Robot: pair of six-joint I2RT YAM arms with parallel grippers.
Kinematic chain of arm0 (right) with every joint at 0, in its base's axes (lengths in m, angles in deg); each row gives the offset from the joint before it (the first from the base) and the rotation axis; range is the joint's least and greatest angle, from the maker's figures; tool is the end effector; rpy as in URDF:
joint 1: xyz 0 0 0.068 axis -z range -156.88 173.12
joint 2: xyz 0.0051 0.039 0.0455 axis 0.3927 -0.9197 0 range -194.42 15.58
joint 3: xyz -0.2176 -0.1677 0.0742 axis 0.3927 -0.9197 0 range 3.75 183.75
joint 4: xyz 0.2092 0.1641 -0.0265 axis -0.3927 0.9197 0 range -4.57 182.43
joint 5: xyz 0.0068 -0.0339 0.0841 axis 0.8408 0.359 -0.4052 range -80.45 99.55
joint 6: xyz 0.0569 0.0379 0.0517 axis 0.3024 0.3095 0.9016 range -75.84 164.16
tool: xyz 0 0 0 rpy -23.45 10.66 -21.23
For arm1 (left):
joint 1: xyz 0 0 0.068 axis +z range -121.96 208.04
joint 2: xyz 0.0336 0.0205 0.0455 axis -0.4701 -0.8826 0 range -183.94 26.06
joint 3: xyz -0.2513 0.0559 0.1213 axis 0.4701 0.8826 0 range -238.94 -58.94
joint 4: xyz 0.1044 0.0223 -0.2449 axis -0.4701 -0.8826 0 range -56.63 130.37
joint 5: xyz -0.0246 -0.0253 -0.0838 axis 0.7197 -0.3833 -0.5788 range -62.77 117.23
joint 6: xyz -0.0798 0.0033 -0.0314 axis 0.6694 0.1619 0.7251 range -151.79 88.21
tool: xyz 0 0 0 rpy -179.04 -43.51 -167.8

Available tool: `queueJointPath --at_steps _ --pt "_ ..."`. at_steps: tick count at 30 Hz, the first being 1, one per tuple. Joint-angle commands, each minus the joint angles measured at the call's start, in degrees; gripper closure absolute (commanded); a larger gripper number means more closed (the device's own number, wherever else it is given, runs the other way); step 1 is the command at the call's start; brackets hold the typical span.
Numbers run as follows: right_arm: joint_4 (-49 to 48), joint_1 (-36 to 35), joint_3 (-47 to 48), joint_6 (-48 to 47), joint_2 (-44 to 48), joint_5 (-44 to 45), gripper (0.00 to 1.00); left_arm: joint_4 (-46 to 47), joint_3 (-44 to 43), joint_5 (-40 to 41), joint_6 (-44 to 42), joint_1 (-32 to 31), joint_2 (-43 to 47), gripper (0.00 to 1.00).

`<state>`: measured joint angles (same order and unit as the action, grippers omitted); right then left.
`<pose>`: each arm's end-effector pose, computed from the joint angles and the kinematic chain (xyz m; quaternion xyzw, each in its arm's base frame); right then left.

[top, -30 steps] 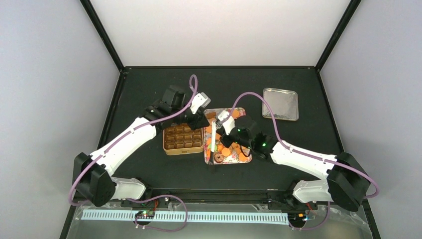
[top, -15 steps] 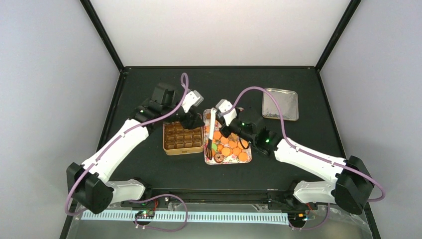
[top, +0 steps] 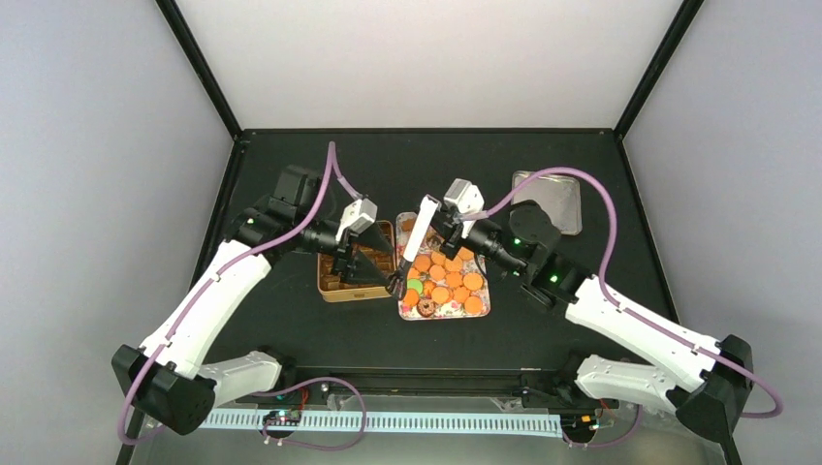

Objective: Pack the cookies
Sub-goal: Pass from the right arm to the left

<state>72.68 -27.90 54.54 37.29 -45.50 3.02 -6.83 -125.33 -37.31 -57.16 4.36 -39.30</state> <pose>0.1778 0.2334 0.3758 -0.3702 0.5845 0.3075 0.6533 0.1819 -0.1544 0.3521 0.5069 0.6309 -0.4906 0.3229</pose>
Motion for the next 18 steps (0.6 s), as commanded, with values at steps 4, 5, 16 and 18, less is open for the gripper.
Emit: queueJointPath --at_steps 4,5,16,18 --pt "-5.1 -0.1 4.2 3.4 1.7 -9.6 0.99 -4.5 0.9 -7.8 -3.1 -4.1 0.2 0.32" --pt "-5.6 -0.1 4.3 3.8 1.5 -10.1 0.99 -4.5 1.1 -7.7 -2.8 -4.8 0.1 0.39" --pt "-11.4 -0.1 4.9 9.3 -2.0 -13.4 0.93 2.7 3.4 -3.4 4.6 -7.5 2.0 0.98" --pt "-10.4 -0.1 4.8 9.8 -2.3 -13.6 0.66 3.7 2.8 0.0 6.2 -7.5 2.0 0.98"
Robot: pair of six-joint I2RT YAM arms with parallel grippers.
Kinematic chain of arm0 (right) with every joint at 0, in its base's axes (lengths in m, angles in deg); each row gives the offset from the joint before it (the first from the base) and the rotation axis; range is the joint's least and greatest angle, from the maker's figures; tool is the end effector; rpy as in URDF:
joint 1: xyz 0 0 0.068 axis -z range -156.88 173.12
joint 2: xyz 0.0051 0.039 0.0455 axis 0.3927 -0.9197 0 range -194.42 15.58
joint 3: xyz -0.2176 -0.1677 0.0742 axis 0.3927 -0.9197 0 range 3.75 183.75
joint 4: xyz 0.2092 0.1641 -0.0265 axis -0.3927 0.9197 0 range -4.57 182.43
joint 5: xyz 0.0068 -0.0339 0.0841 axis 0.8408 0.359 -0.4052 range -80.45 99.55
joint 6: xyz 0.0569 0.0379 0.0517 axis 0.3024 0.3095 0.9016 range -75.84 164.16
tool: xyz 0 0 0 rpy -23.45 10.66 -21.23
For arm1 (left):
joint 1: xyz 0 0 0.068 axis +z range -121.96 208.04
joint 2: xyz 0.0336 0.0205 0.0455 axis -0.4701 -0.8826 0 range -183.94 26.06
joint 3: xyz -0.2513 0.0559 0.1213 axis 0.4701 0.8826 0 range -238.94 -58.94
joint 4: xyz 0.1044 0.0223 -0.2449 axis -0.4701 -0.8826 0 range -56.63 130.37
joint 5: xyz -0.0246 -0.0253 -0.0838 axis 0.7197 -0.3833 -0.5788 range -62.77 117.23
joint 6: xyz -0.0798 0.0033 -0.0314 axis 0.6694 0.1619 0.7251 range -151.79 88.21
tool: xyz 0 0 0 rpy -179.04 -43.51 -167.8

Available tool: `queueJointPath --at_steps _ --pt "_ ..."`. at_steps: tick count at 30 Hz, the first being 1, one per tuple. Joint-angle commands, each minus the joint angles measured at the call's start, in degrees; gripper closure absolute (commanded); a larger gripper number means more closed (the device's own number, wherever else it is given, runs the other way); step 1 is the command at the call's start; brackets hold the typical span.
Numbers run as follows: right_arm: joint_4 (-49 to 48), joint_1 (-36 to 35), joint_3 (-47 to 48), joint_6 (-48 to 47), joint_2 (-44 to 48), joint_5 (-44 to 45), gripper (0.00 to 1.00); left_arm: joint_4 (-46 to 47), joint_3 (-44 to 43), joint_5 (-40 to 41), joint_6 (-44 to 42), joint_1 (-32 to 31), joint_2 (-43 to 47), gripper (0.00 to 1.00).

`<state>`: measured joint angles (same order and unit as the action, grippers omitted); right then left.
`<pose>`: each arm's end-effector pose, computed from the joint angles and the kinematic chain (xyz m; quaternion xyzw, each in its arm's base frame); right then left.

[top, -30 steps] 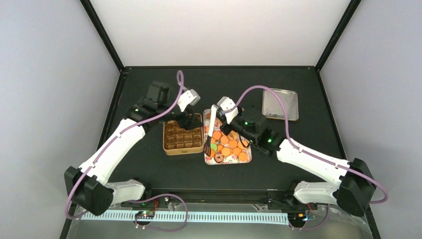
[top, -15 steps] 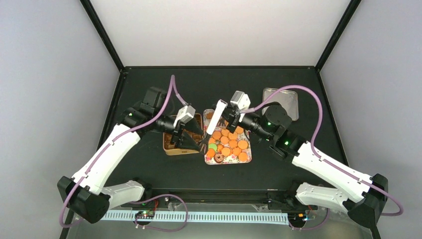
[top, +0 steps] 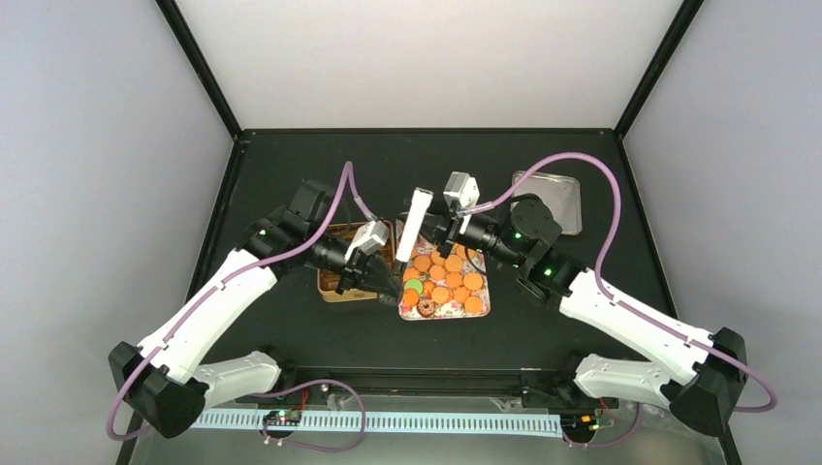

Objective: Pack the cookies
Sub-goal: Pass from the right arm to the left, then pass from the left arm to the right

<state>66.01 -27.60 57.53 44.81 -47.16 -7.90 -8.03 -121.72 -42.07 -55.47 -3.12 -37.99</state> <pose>0.1690 0.2424 0.4057 -0.3732 0.5236 0.4167 0.6426 0.1488 -0.1727 0.3394 0.5296 0.5952 -0.5511 0.2482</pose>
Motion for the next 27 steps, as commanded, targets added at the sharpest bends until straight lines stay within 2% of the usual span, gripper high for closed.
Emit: queueJointPath --at_steps 1,5,7,9,13,16,20,23,27 --pt "-2.5 -0.4 1.8 2.0 -0.6 -2.3 0.56 4.9 -1.4 6.2 4.6 0.0 0.8 0.99" --pt "4.3 1.1 0.0 0.6 1.6 -0.1 0.22 3.3 -4.4 10.6 4.1 0.0 0.9 0.98" --pt "7.0 4.0 -1.3 1.8 3.2 -3.7 0.11 3.2 -5.2 11.8 3.9 0.0 1.0 0.98" --pt "10.5 7.9 -1.9 3.2 4.6 -11.0 0.01 3.3 -5.2 12.8 3.9 0.0 1.0 0.98" --pt "17.2 14.1 1.2 2.9 5.0 -26.7 0.0 3.5 -4.0 13.1 3.1 0.0 1.1 0.98" --pt "22.8 15.1 5.6 -0.1 3.8 -32.5 0.0 3.8 -2.8 12.5 2.9 0.0 1.5 0.98" --pt "31.1 15.1 13.7 -4.2 -0.8 -37.2 0.0 2.6 -2.3 11.5 1.6 -0.1 1.6 0.98" --pt "30.8 15.0 16.0 -3.3 -3.3 -39.1 0.0 1.9 -2.2 11.9 0.2 -0.1 1.5 0.98" --pt "30.5 15.1 17.8 -2.7 -5.2 -36.9 0.0 0.6 -2.0 12.0 -1.7 -0.2 1.2 0.98"
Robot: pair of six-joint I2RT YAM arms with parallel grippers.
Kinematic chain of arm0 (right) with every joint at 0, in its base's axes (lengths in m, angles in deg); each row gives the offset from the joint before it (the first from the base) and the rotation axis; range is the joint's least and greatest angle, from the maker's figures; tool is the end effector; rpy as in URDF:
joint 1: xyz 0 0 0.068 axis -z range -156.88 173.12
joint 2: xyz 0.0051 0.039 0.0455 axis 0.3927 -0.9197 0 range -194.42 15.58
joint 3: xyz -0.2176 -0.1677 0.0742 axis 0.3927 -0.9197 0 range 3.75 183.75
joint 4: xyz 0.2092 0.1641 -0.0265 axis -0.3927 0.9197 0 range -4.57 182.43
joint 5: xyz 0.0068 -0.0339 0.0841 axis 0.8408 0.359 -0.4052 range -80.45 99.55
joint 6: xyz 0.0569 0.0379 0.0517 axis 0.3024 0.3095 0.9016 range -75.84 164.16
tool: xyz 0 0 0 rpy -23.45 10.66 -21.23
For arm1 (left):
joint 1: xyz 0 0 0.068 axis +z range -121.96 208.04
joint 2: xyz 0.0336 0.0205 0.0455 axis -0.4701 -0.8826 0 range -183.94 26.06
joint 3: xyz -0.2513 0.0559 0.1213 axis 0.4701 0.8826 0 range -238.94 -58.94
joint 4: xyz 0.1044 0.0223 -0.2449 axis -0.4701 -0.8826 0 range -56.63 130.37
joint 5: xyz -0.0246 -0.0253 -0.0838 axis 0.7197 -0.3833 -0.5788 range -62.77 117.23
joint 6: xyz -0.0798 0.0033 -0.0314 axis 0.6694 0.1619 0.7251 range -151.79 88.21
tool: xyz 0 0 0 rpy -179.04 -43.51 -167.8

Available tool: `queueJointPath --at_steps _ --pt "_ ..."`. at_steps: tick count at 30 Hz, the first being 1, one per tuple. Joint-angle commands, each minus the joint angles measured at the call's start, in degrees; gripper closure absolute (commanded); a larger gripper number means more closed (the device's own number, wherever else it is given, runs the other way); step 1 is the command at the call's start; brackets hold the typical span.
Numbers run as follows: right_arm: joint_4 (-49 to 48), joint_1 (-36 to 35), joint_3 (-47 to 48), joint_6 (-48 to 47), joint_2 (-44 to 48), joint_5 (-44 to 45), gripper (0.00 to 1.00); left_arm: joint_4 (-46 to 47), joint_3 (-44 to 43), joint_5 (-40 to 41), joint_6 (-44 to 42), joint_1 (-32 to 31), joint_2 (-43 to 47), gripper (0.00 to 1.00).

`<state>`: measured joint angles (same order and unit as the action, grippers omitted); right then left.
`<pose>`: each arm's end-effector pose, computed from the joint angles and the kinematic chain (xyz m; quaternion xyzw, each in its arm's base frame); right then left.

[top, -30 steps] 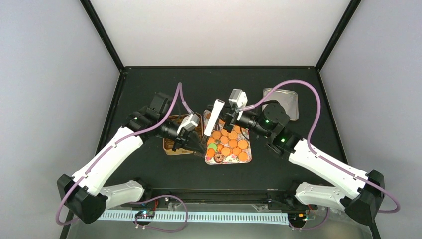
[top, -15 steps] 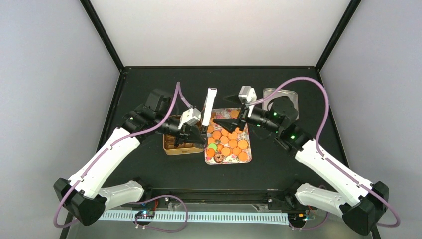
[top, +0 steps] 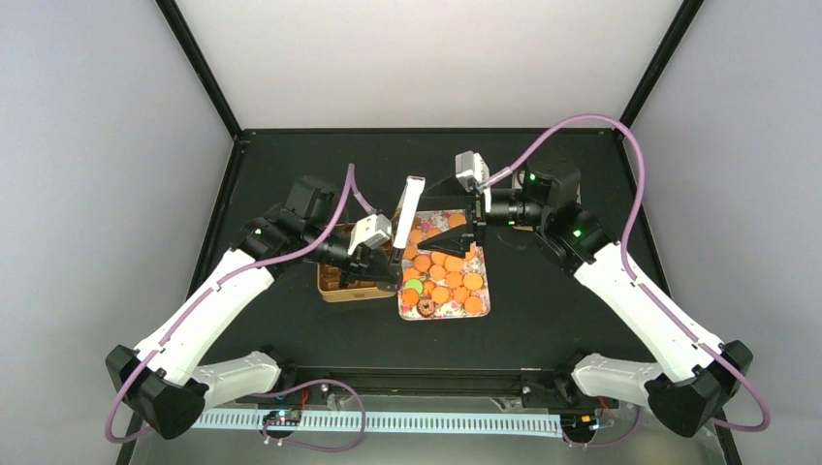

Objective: Pack the cookies
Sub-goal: Pass from the left arm to the right

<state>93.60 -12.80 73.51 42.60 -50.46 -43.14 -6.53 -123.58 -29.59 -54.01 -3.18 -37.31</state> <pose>0.1867 0.2094 0.4328 -0.4967 0.5261 0.4910 0.4852 0.1610 -0.1716 0.3434 0.5266 0.6467 -0.4653 0.2966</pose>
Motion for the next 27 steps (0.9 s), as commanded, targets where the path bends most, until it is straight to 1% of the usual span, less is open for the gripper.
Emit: queueJointPath --at_steps 1,8,15,19,27 --pt "3.0 0.2 2.2 -0.3 -2.3 -1.5 0.0 -1.1 -0.1 -0.3 -3.6 -0.2 0.5 0.98" --pt "3.1 0.2 4.1 0.2 -3.5 0.7 0.0 -2.8 0.6 1.7 -6.6 -0.7 -0.1 0.98" --pt "2.0 0.3 4.9 1.8 -2.9 -1.9 0.0 -1.9 1.4 3.6 -7.2 -0.9 0.1 0.98" --pt "2.6 0.0 5.7 2.3 -5.0 -3.3 0.0 -1.5 0.9 3.8 -7.0 -1.2 -0.3 0.98" --pt "4.6 -1.8 6.7 0.7 -8.8 -2.7 0.01 -2.3 0.7 4.3 -7.7 -1.7 -0.8 0.98"
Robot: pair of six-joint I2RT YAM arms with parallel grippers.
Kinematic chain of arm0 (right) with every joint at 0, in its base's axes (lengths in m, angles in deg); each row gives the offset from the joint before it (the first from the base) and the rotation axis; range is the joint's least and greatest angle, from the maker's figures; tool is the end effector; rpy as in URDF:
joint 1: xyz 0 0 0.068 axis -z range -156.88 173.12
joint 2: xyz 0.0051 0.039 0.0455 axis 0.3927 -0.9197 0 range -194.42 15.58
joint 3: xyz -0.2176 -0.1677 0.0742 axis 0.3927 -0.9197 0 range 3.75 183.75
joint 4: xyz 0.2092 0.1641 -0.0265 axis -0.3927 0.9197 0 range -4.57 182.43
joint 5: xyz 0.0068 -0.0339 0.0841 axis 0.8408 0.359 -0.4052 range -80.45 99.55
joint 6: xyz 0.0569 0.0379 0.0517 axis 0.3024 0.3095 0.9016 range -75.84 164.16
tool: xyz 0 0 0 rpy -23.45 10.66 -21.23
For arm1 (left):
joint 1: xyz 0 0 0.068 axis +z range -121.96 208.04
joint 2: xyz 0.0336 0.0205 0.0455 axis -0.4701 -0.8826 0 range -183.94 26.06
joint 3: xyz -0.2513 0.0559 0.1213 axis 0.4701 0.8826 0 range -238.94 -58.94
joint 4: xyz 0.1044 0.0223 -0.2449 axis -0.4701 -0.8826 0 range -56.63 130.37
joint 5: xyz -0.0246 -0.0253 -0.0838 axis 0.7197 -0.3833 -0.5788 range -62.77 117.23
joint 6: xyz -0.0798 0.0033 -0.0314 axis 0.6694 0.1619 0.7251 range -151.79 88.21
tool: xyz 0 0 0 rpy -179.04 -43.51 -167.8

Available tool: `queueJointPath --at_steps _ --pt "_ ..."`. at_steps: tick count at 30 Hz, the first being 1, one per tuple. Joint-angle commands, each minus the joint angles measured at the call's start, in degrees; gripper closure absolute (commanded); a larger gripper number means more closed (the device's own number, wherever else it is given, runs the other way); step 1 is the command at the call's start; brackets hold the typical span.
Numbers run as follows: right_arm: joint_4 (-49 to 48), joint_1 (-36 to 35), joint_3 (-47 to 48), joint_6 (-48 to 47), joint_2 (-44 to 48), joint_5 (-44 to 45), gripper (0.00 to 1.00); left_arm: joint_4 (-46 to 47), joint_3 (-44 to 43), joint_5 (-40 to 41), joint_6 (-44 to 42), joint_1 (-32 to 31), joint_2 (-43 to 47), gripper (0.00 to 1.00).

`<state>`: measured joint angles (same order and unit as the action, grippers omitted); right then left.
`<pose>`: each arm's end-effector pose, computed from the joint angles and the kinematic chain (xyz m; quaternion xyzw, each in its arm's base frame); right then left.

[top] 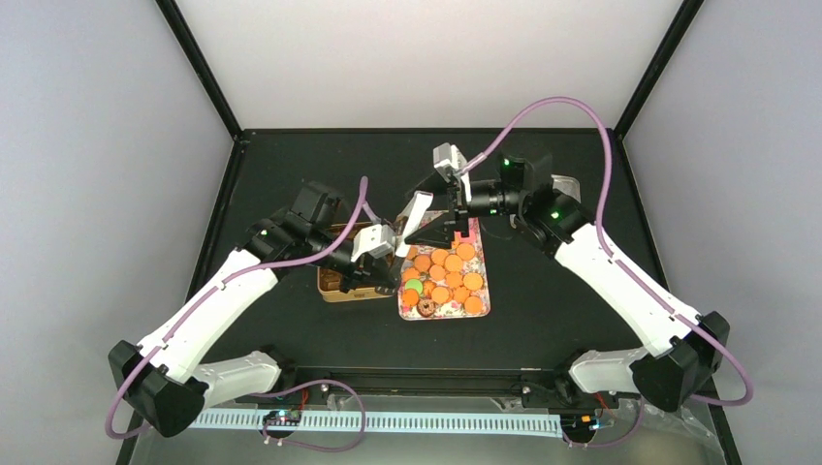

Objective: Pack the cookies
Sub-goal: Pass from the left arm to the right

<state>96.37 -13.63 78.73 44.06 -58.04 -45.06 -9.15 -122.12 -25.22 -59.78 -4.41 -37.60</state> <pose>0.2099 0.2336 0.4248 -0.4954 0.5502 0.5129 0.4344 0.1587 -0.1720 0.3268 0.5548 0.6523 -0.4269 0.2905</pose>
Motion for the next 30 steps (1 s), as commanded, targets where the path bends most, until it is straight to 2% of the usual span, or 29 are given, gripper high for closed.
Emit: queueJointPath --at_steps 1,13,24,30 --pt "2.3 -1.1 1.6 -1.0 -1.6 -0.8 0.03 0.3 -0.8 0.1 -2.0 -0.6 -0.5 0.98" --pt "7.6 -3.1 1.3 -5.1 -3.2 2.1 0.17 1.6 -0.9 4.1 -2.8 -0.6 -0.2 0.98" --pt "10.6 -3.1 2.7 -6.0 -4.2 2.2 0.34 1.8 -1.1 8.1 -4.8 -0.7 0.1 0.98" --pt "12.9 -4.1 2.6 -6.6 -6.1 1.1 0.35 2.0 -1.3 9.4 -5.1 -0.7 0.3 0.98"
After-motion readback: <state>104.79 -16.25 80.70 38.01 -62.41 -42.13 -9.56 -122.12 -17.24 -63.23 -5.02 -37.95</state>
